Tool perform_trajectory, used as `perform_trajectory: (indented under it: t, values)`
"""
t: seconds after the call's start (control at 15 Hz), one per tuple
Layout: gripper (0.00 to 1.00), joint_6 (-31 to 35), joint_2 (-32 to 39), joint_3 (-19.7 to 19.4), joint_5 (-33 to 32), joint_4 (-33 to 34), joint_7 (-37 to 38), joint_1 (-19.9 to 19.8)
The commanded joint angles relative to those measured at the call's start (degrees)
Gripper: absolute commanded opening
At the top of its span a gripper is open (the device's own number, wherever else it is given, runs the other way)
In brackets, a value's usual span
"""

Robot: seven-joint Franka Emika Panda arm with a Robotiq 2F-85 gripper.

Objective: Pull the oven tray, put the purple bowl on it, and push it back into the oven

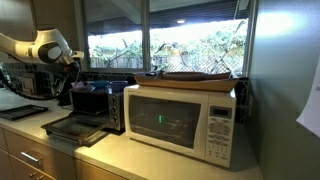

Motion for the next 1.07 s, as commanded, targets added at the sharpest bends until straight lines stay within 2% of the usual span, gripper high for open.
perform_trajectory:
  t: [0.0, 0.13, 0.2, 0.33, 0.4, 0.47, 0.87, 1.0]
  values:
    - [0.78, 0.96, 1.90, -0.02, -2.58, 1.02, 3.01, 0.56]
    - [0.92, 1.38, 2.66, 0.35, -3.31, 1.36, 4.02, 0.45]
    - [0.95, 1.47, 3.01, 0.55, -3.80, 1.51, 4.44, 0.34]
    - [0.83, 1.23, 3.56, 0.66, -4.45, 1.76, 5.11, 0.32]
    - [0.63, 1.19, 3.72, 0.58, -4.64, 1.84, 5.40, 0.33]
    - [0.60, 1.09, 3.86, 0.58, -4.89, 1.89, 5.82, 0.30]
    - [0.11, 0.62, 4.13, 0.37, -5.53, 2.17, 6.84, 0.38]
    - [0.01, 0.23, 4.06, 0.29, -5.58, 2.33, 7.01, 0.36]
